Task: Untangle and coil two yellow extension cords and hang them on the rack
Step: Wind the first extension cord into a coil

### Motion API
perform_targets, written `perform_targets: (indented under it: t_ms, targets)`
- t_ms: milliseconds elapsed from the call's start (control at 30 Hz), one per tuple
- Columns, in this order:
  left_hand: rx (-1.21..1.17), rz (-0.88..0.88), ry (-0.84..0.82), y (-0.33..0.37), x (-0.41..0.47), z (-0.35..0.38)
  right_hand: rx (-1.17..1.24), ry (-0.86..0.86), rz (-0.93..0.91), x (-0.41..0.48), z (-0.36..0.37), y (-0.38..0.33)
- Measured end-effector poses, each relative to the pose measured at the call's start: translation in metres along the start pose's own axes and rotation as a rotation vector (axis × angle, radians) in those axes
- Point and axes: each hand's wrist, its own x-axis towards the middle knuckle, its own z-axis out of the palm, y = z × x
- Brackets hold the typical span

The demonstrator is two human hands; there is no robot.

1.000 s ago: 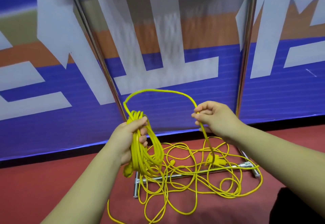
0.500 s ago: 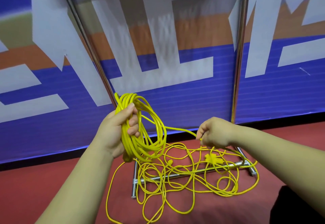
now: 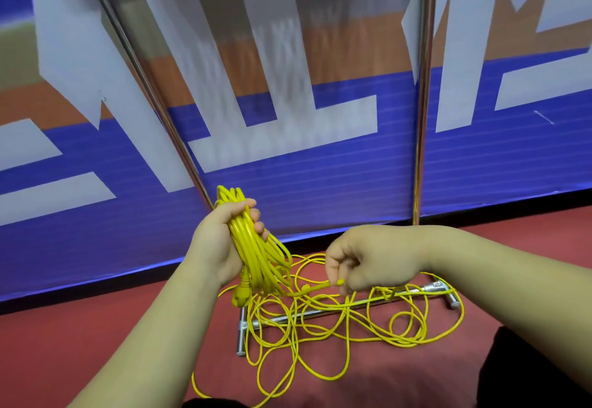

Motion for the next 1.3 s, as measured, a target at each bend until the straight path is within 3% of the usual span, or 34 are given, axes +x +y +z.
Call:
perform_targets:
  t_ms: [300,533,700,1000,1300]
  targets:
    - [0.241,0.030,-0.044,-0.026,0.005,0.009,0.088,0.242,-0.228,-0.017,-0.013,-0.017]
    - [0.288,-0.075,-0.139,-0.039,0.005,0.018,0.257,0.401,-0.360,-0.027,-0.021,-0.026]
    - [0.354,-0.179,-0.295,-0.052,-0.001,0.028,0.237,0.573,-0.352,-0.028,-0.030,-0.022]
    - [0.181,-0.289,-0.323,-0.055,-0.006,0.046,0.376,0.941,-0.267,-0.028,-0.048,-0.004]
    - [0.223,-0.219,-0.312,-0.057,-0.014,0.057,0.412,0.973,-0.222,-0.026,-0.048,0.004]
